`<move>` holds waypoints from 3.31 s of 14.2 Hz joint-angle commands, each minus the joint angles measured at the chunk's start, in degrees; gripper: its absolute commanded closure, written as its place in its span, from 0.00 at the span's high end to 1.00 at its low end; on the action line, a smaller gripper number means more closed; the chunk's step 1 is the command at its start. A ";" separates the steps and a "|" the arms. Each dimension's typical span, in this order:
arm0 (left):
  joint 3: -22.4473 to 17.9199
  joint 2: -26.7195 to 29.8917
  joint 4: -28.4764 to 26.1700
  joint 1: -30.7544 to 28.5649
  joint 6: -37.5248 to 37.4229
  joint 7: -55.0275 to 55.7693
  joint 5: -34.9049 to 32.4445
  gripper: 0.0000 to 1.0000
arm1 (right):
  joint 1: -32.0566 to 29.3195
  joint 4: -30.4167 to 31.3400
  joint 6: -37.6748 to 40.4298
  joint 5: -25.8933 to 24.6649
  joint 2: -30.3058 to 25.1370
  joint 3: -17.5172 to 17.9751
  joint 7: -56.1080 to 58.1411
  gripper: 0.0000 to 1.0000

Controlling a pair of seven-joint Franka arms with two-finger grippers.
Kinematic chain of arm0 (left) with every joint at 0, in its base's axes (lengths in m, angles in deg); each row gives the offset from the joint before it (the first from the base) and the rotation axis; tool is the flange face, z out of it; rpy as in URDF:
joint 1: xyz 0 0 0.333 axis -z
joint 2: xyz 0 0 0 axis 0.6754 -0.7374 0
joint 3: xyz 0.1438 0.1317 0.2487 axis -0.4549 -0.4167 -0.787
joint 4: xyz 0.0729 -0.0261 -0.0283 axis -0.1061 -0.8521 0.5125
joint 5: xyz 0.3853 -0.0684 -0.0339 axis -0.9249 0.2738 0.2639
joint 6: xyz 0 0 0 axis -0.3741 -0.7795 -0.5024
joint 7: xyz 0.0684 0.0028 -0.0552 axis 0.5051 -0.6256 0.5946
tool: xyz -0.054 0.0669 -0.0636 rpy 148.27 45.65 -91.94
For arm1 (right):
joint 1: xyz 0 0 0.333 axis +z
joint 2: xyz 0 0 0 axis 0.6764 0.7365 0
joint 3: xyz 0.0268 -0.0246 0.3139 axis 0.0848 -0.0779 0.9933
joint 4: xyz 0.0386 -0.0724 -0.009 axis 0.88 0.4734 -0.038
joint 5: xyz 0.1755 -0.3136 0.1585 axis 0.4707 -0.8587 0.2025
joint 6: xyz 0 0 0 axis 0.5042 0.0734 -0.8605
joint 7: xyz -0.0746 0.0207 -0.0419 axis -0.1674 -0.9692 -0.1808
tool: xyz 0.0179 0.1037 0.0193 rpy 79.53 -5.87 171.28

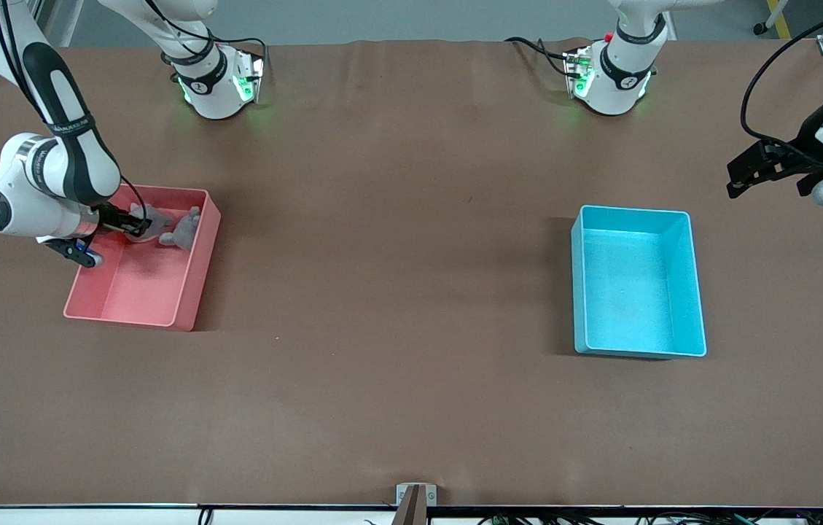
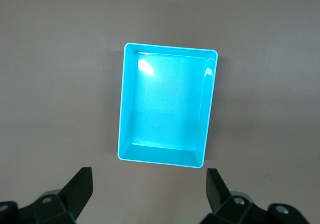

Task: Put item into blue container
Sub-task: 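Reach the right gripper into the pink box and grasp a grey plush, then carry the plush to mid-table with the right gripper while the left gripper approaches, then grasp the plush with the left gripper while the right gripper reaches the pink box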

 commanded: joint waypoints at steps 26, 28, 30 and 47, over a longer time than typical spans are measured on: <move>4.72 -8.12 -19.71 2.67 19.96 23.79 7.90 1.00 | 53.41 -49.78 -1.32 18.64 28.78 0.88 -83.02 0.01; 7.44 -11.28 -19.71 2.94 22.42 31.78 9.23 1.00 | 53.76 -49.79 -2.11 17.94 29.58 0.79 -83.02 0.02; 10.25 -14.80 -19.45 2.94 25.93 38.56 10.63 1.00 | 53.59 -49.61 -2.20 17.67 29.76 0.79 -82.76 0.44; 5.09 -44.51 -5.40 33.77 71.74 87.54 18.64 1.00 | 24.70 -21.87 18.11 8.45 -3.79 -0.18 -31.12 1.00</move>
